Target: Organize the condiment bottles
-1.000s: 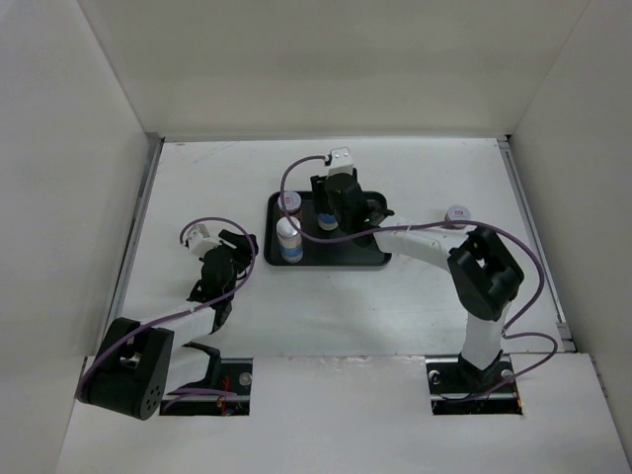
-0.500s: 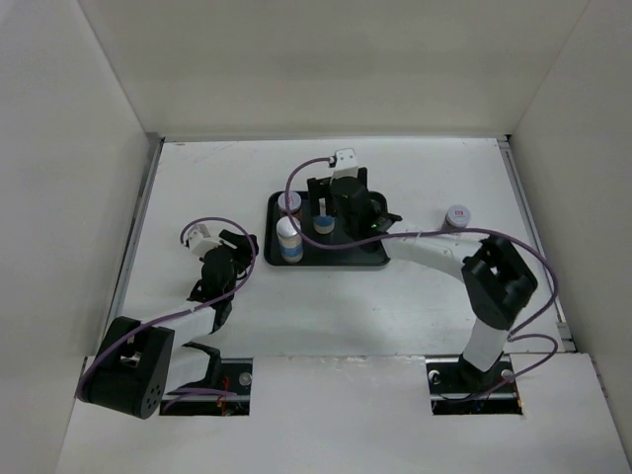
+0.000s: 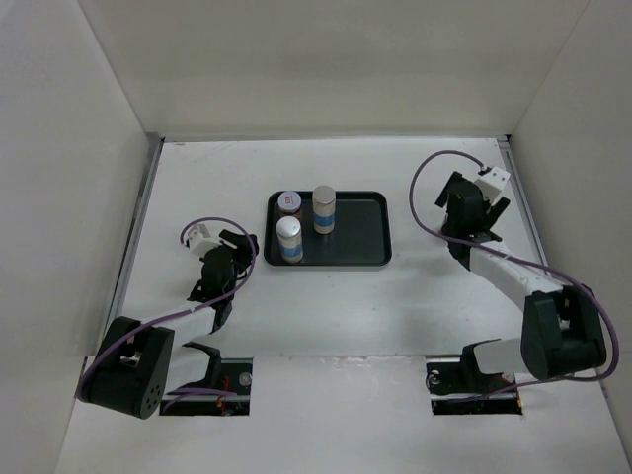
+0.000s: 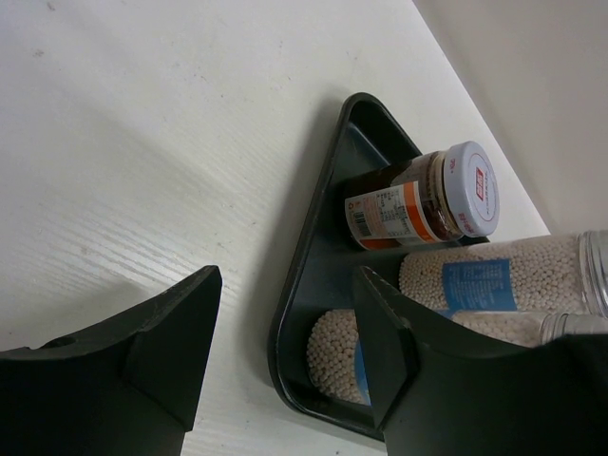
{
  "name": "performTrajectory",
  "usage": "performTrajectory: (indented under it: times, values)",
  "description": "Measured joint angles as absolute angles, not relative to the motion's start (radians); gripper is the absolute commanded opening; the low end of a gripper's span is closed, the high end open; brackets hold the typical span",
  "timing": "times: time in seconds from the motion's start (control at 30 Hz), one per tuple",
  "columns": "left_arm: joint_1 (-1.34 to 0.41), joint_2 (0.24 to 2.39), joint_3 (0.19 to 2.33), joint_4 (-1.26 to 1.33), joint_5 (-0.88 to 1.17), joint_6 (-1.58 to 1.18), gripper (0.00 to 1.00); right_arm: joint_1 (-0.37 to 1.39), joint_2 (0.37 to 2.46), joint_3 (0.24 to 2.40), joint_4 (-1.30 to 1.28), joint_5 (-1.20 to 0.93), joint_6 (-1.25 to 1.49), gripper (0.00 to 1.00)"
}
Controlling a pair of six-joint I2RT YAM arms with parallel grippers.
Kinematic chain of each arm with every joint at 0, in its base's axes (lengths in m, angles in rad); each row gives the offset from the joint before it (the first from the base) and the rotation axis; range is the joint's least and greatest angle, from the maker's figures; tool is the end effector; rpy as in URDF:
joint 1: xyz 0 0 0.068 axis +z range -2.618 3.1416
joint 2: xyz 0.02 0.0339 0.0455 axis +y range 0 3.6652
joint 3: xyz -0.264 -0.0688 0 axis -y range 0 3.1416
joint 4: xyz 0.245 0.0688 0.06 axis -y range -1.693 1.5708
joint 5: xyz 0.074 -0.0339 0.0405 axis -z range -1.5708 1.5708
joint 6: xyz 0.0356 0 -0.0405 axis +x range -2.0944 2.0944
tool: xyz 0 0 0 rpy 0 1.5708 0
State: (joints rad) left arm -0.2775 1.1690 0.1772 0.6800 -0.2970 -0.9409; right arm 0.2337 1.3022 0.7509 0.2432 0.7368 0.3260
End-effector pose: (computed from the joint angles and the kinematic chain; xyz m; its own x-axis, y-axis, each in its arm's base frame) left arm 0.1989 -0.0458 0.1511 -0.1690 -0.7553 -0.6332 -0.2419 0.6546 -0.7162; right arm 0.2835 0.0429 0.2604 -0.1349 0.2117 -0.9680 0.5221 0.8455 0.1121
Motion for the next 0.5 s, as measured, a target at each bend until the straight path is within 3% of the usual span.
performTrajectory:
  times: [0.37,0.5]
  values:
    - [-0.283,1.169,0.177,0.686,-0.298,-0.943,0.57,0.136,1.570,0.794,0.175,0.607,0.416,1.00]
    - [-0.283,1.169,0.177,0.687,-0.298,-0.944,0.57,0.131,1.607,0.799,0.175,0.575,0.438,0.70]
